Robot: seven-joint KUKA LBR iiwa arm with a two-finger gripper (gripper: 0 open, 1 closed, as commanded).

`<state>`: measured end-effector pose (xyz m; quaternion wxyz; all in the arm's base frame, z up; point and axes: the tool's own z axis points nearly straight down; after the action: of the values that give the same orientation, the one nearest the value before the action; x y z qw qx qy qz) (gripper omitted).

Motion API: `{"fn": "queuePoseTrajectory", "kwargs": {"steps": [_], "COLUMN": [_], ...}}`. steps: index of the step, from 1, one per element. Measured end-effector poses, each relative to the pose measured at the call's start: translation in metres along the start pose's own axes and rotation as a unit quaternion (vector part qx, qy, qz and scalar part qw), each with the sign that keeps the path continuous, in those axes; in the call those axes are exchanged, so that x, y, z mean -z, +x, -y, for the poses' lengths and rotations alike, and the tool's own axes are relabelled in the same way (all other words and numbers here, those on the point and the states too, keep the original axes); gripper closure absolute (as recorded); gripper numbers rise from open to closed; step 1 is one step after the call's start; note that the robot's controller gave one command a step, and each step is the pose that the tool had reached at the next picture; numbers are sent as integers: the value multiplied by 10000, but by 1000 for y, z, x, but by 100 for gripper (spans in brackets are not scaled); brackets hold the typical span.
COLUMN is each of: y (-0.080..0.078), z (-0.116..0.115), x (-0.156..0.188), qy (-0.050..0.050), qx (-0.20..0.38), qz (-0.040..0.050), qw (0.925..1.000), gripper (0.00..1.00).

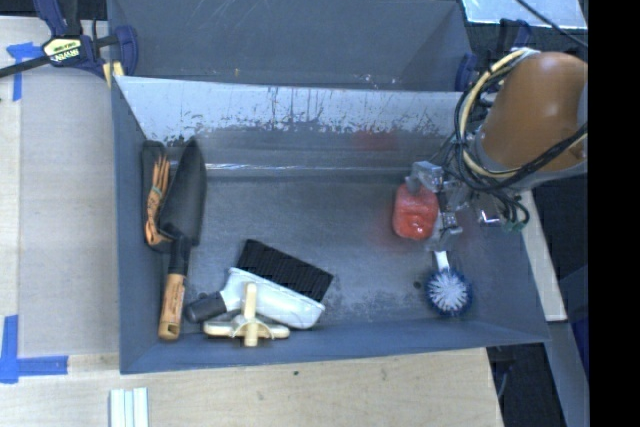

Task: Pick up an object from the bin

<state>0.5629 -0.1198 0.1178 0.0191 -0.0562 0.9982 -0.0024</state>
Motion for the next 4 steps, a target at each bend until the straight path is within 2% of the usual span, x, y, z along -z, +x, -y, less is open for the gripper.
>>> {"fn": "queuePoseTrajectory", "kwargs": {"steps": [1,2,3,4], "y": [0,-5,-11,-2], "z": [2,-13,-2,-21], "x": [-13,-24,-31,-32], "qy": [4,97,40,47], "qx": [-20,932,348,377], "qz": [18,131,141,132], "qw": [10000,9955,9993,9992], "gripper": [100,100,100,0]}}
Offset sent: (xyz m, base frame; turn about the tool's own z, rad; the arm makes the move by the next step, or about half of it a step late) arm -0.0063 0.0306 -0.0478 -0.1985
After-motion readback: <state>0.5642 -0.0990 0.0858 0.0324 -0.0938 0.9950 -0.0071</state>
